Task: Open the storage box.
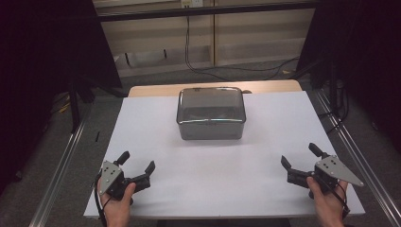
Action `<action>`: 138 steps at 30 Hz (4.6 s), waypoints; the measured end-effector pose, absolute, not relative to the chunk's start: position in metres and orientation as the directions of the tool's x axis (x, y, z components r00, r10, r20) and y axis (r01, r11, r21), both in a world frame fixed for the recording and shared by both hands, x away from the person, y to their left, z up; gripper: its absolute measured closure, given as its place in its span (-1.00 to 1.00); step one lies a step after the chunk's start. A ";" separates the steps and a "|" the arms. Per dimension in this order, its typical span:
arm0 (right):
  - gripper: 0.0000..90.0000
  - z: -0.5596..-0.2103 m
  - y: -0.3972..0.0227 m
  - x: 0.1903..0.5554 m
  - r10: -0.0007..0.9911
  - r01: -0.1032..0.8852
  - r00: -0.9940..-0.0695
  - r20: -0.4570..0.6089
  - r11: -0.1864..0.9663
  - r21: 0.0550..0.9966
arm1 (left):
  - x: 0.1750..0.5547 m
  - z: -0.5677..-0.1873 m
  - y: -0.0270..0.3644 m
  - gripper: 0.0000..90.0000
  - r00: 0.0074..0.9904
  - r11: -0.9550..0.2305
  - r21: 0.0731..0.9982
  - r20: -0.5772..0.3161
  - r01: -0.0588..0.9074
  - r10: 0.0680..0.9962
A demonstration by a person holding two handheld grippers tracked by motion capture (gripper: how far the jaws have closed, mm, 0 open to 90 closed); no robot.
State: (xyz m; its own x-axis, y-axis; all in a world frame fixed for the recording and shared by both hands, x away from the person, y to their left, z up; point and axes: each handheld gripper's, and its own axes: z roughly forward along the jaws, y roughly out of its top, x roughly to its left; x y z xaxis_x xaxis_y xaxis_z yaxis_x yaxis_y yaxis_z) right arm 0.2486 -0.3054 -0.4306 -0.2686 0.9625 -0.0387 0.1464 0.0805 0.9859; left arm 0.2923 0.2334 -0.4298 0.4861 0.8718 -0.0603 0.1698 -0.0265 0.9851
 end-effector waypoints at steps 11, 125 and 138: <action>-0.99 -0.433 -0.302 0.251 0.949 0.174 -0.313 -0.029 0.087 0.981 | 0.292 -0.429 0.233 -0.94 0.484 -0.023 0.983 -0.071 0.184 0.872; -0.68 -0.411 -0.119 0.366 0.534 -0.206 -0.415 -0.736 0.733 0.648 | 0.290 -0.432 0.232 -0.91 0.478 -0.065 0.973 -0.050 0.220 0.877; -0.34 -0.418 -0.111 0.365 0.370 -0.266 -0.333 -0.867 0.846 0.463 | 0.291 -0.433 0.232 -0.91 0.479 -0.073 0.971 -0.046 0.227 0.876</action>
State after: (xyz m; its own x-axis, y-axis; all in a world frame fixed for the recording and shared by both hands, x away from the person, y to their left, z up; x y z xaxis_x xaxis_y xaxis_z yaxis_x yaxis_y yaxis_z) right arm 0.3651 -0.1110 -0.4183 -0.3333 0.3702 -0.8671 -0.2657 0.8456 0.4630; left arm 0.2907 0.2315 -0.4328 0.4793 0.8764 -0.0462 0.2269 -0.0729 0.9712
